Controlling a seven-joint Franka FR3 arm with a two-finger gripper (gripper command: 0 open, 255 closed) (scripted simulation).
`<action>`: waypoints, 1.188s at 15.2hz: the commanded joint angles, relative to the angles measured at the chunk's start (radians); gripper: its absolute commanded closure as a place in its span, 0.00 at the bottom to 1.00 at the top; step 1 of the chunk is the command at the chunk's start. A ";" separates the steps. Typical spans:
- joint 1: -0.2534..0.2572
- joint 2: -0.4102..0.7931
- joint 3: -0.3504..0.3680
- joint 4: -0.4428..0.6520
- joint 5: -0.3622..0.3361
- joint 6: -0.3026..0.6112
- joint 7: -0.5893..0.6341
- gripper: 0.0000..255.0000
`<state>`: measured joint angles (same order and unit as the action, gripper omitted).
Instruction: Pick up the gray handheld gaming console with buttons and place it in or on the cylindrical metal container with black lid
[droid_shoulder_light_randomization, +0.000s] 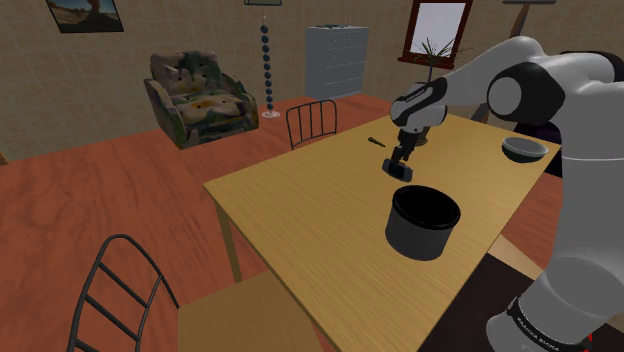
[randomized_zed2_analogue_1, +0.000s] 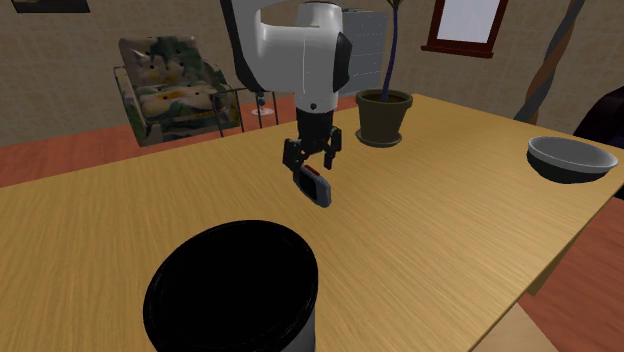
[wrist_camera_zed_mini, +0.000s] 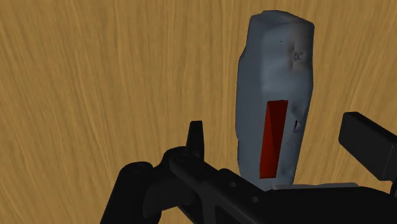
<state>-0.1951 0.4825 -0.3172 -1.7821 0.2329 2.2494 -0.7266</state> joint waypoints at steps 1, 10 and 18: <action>-0.004 0.024 0.006 -0.001 0.010 0.024 -0.005 0.00; -0.004 0.024 0.006 -0.001 0.010 0.024 -0.005 1.00; -0.003 0.024 0.006 -0.001 0.010 0.024 -0.005 1.00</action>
<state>-0.1980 0.5056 -0.3106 -1.7827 0.2429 2.2738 -0.7316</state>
